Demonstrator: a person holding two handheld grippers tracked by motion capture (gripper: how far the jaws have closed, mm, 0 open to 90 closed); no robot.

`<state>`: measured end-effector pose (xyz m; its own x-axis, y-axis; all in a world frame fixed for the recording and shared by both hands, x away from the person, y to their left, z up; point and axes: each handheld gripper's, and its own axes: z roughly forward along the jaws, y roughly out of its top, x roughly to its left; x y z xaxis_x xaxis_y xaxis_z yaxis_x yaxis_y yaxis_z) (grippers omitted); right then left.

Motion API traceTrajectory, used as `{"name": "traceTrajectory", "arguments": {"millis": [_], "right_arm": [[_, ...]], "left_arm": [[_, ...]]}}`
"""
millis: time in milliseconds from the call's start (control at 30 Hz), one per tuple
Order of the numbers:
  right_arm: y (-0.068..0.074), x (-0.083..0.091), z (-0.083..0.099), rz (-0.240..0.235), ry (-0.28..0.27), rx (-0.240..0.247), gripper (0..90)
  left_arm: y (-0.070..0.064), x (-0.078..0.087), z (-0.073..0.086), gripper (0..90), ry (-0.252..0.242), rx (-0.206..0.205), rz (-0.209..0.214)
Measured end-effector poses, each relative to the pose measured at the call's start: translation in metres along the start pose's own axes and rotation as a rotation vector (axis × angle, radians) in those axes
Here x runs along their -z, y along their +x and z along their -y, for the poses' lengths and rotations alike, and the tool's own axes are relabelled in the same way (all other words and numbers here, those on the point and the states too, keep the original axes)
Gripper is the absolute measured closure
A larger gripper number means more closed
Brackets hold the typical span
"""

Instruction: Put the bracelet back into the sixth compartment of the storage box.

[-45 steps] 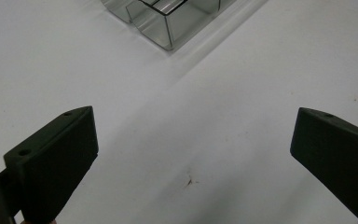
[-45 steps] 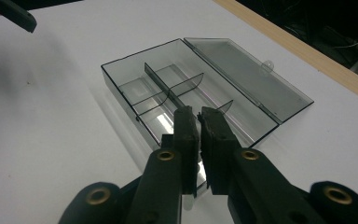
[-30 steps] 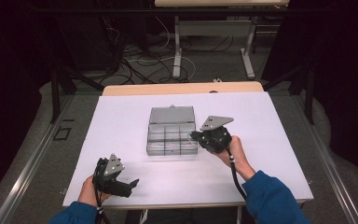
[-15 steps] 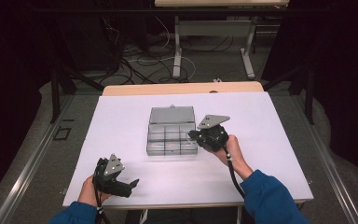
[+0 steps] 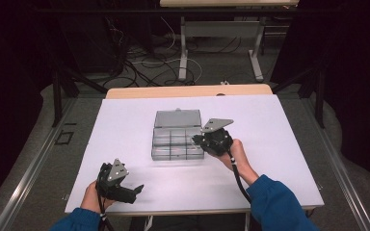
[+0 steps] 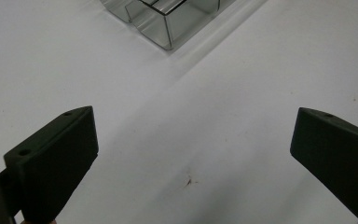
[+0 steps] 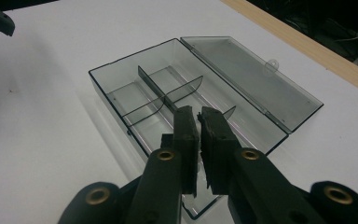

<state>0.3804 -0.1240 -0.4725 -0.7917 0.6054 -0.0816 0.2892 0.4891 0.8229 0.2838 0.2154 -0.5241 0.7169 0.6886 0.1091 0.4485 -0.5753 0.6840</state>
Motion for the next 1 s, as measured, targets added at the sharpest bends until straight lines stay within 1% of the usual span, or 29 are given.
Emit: {"name": "traceTrajectory", "arguments": {"millis": [100,133,167,200,233,300,333,367,433,467,633,667,700,733,800,833,867,900,933,967,1000], "right_arm": [[0.000,-0.003,0.000,-0.001,0.005,-0.001,85.3],[-0.001,-0.003,0.000,-0.009,0.026,-0.003,85.3],[-0.001,-0.005,0.000,-0.009,0.019,0.001,85.3],[-0.001,-0.007,0.001,-0.005,0.023,-0.005,85.3],[-0.001,-0.008,0.001,-0.012,0.033,-0.007,85.3],[-0.002,-0.011,0.002,-0.008,0.042,-0.008,85.3],[-0.002,-0.012,0.002,-0.017,0.057,-0.011,85.3],[-0.002,-0.014,0.003,-0.010,0.050,-0.015,85.2],[-0.003,-0.015,0.003,-0.011,0.053,-0.013,85.2],[-0.003,-0.018,0.004,-0.018,0.066,-0.018,85.2],[-0.002,-0.026,0.008,-0.013,0.088,-0.024,85.1],[-0.002,-0.028,0.009,-0.013,0.093,-0.021,89.0],[-0.002,-0.028,0.010,-0.015,0.105,-0.023,89.8],[-0.002,-0.028,0.010,-0.015,0.105,-0.023,89.8],[-0.002,-0.031,0.010,-0.022,0.128,-0.039,89.8],[-0.003,-0.033,0.011,-0.017,0.128,-0.030,89.8],[-0.002,-0.034,0.012,-0.002,0.132,-0.028,89.7],[-0.003,-0.034,0.012,-0.012,0.149,-0.025,89.5],[-0.003,-0.035,0.013,-0.010,0.143,-0.033,89.3],[-0.003,-0.036,0.014,-0.006,0.139,-0.031,89.2],[-0.003,-0.036,0.014,-0.006,0.139,-0.031,89.2]], "left_arm": [[0.000,0.000,0.000,0.8,0.001,-0.001,0.001],[0.000,0.000,0.000,0.8,0.000,0.002,0.002],[0.000,0.000,0.000,0.8,0.000,0.002,0.001],[0.000,0.000,0.000,0.8,0.000,0.000,0.001],[0.000,0.000,0.000,0.8,0.000,-0.002,0.000],[0.000,0.000,0.000,0.8,0.000,0.003,0.002],[0.000,0.000,0.000,0.8,0.000,0.002,0.002],[0.000,0.000,0.000,0.8,0.000,0.000,0.001],[0.000,0.000,0.000,0.8,-0.001,-0.001,0.000],[0.000,0.000,0.000,0.8,0.000,-0.001,0.000],[0.000,0.000,0.000,0.8,0.001,0.001,0.003],[0.000,0.000,0.000,0.8,0.001,0.001,0.003],[0.000,0.000,0.000,0.8,0.001,0.000,0.002],[0.000,0.000,0.000,0.8,0.002,0.001,0.003],[-0.001,0.000,0.000,0.8,0.002,0.004,0.002],[-0.001,0.000,0.000,0.8,0.004,0.007,0.003],[-0.001,0.000,0.000,0.8,0.003,0.006,0.003],[-0.001,0.000,0.000,0.8,0.003,0.006,0.003],[-0.001,0.000,0.000,0.8,0.003,0.007,0.003],[0.000,0.000,0.000,0.8,0.003,0.002,0.003],[-0.001,0.000,0.000,0.8,0.003,0.005,0.003]]}}
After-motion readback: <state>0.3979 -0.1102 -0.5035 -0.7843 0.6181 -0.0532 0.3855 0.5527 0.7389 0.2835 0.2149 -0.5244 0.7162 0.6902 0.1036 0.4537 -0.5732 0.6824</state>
